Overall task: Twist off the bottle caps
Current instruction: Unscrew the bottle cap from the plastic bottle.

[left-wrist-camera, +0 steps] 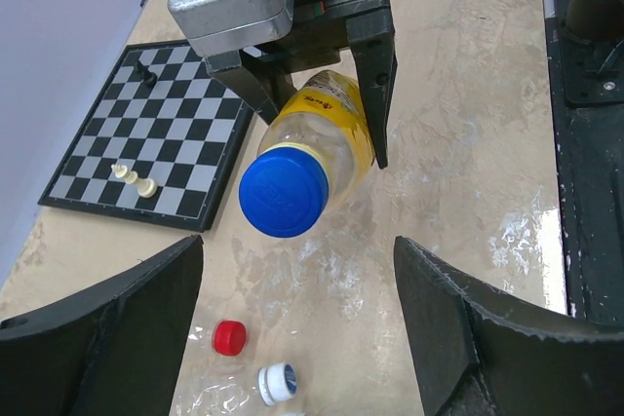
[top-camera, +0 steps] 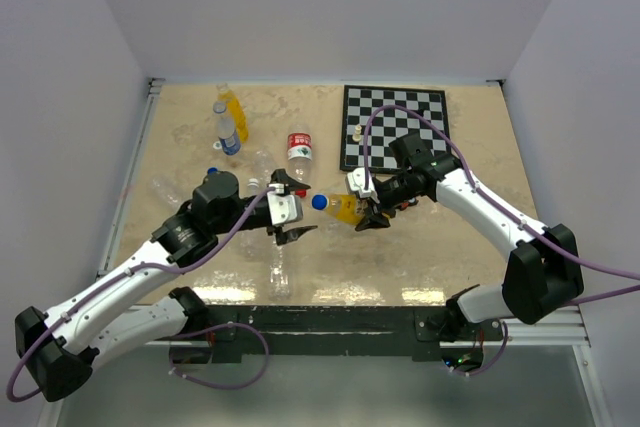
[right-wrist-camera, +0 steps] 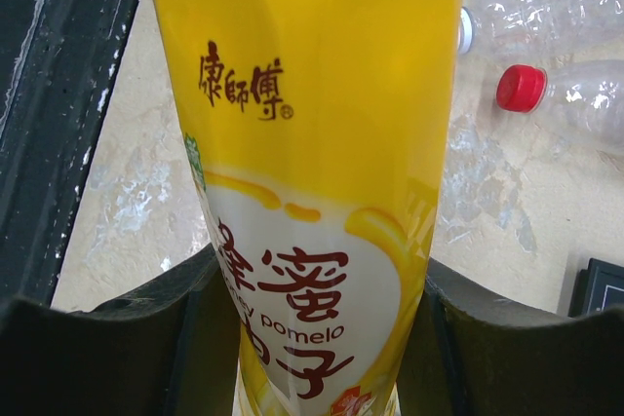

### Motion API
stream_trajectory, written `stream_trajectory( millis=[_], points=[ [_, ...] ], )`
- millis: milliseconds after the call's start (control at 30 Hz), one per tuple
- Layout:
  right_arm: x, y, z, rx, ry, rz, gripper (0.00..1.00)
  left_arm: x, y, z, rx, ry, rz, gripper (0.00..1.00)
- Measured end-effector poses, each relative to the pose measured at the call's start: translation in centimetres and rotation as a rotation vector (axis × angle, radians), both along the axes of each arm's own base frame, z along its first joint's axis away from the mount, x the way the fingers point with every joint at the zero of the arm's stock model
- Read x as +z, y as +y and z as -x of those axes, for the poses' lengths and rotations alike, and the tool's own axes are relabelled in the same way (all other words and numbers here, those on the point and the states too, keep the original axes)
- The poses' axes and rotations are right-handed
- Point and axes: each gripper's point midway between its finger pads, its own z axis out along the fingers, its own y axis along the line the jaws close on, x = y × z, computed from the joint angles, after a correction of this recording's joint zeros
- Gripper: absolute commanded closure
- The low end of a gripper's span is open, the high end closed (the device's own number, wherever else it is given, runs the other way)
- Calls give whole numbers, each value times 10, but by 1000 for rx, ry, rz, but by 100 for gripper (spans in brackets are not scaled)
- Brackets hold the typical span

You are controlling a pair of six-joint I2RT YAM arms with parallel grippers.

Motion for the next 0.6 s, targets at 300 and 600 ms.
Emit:
stream_trajectory(
  millis=[300, 600],
  points=[
    [0, 0, 1, 0, 3, 2, 100, 25, -4, -4, -1, -53, 60, 47],
    [0, 0, 1, 1, 4, 0, 100, 36, -13, -2, -48, -56, 73, 49]
  ],
)
